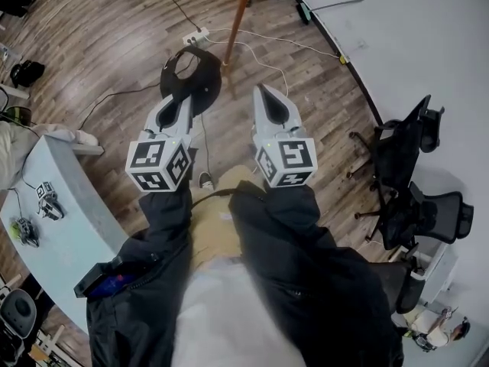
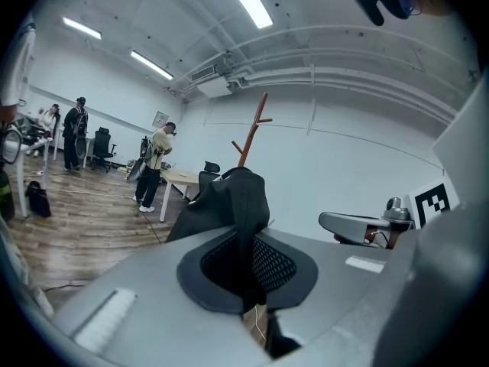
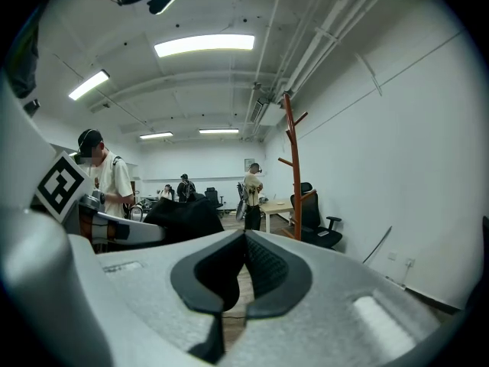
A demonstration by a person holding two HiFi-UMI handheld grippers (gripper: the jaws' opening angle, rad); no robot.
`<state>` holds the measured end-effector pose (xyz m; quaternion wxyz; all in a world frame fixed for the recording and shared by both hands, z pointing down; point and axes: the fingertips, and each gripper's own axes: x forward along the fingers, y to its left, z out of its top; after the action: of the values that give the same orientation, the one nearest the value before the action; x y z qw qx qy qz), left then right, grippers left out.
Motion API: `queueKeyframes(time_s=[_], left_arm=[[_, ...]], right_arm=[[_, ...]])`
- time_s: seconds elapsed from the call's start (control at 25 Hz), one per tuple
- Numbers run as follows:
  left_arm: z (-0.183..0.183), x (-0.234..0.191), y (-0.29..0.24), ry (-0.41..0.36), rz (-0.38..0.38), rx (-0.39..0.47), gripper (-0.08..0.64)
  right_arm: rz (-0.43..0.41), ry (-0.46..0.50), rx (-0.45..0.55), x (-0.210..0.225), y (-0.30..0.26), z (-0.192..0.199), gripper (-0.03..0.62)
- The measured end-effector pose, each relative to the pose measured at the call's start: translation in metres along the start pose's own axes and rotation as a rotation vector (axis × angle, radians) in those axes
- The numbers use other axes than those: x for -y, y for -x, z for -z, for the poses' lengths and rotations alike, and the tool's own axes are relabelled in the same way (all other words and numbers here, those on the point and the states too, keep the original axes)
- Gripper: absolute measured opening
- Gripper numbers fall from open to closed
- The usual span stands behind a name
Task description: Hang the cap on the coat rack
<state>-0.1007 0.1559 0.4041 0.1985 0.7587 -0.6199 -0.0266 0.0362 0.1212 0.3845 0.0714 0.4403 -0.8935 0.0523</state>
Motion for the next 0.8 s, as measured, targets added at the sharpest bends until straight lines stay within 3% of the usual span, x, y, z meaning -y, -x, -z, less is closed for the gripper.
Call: queueKeyframes(time_s=[0.2,0.44,0.8], left_arm=[[0.014,-0.012,-0.001,0.025,-0.005,-0.028,0.006],[0.015,-0.017,-0.03,0.025,-0.025,-0.039,0.006],[-0.026,-0.042,-0.113,-0.021,-0.077,-0.016,0.006]], right_arm=[[0.04,-0.016,-0.036,0.008,-0.001,0.015,0.0],[0.026,-0.033,-0.032,0.031,-0.027,0.017,0.0],[-0.02,-0.061,0.017,0.08,-0.116,-0.008,0.0]])
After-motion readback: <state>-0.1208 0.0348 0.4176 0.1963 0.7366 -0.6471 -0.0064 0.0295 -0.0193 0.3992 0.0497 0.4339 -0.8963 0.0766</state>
